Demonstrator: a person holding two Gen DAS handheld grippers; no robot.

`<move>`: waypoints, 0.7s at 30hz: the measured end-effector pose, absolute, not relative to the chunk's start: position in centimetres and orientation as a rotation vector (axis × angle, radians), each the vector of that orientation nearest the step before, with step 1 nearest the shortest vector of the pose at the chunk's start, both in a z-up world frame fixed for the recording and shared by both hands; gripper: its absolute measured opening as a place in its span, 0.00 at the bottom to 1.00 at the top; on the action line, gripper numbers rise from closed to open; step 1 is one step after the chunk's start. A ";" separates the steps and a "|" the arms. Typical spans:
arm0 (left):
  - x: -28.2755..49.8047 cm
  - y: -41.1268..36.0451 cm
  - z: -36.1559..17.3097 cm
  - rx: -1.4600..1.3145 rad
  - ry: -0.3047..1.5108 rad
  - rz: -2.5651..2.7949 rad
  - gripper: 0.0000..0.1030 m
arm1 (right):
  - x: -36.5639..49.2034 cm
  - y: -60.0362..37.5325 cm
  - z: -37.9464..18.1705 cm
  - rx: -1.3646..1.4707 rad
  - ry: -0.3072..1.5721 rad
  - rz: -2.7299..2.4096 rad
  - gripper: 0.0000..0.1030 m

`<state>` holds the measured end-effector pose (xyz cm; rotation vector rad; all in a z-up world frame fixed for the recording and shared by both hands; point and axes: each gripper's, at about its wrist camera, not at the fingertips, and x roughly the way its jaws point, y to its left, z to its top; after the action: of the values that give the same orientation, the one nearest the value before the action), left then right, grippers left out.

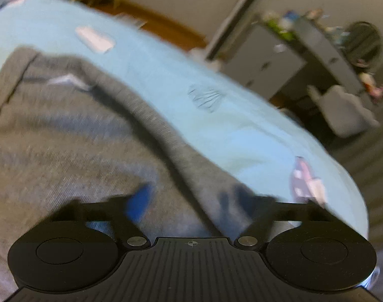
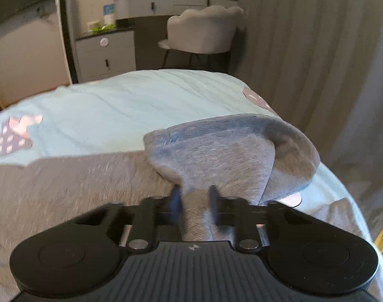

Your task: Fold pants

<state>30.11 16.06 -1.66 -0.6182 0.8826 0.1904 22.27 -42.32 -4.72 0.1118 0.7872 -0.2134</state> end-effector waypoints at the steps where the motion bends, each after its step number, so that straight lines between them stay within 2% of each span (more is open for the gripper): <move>1: 30.5 16.2 -1.8 -0.622 0.882 0.212 0.55 | 22.3 -42.5 -4.7 0.122 0.780 -0.219 0.08; 2: 30.8 16.2 -1.9 -0.624 0.868 0.212 0.54 | 22.3 -42.8 -4.6 0.134 0.768 -0.227 0.08; 4: 31.1 16.3 -1.6 -0.608 0.868 0.208 0.17 | 21.8 -43.6 -4.4 0.174 0.746 -0.237 0.07; 5: 31.1 16.4 -1.4 -0.616 0.878 0.195 0.07 | 21.6 -43.8 -4.4 0.198 0.737 -0.247 0.07; 11: 26.3 16.3 2.9 -0.598 0.753 0.133 0.06 | 17.0 -46.6 -1.9 0.350 0.627 -0.313 0.06; 17: 15.1 14.8 8.6 -0.511 0.631 0.033 0.06 | 9.5 -50.3 1.0 0.504 0.498 -0.375 0.06; 21: 8.1 14.1 8.5 -0.494 0.672 0.027 0.07 | 3.3 -52.2 1.3 0.599 0.446 -0.442 0.06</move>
<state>8.07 14.11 8.52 -0.4937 0.6724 0.0268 3.34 -52.19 1.31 0.5993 0.4463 -0.4419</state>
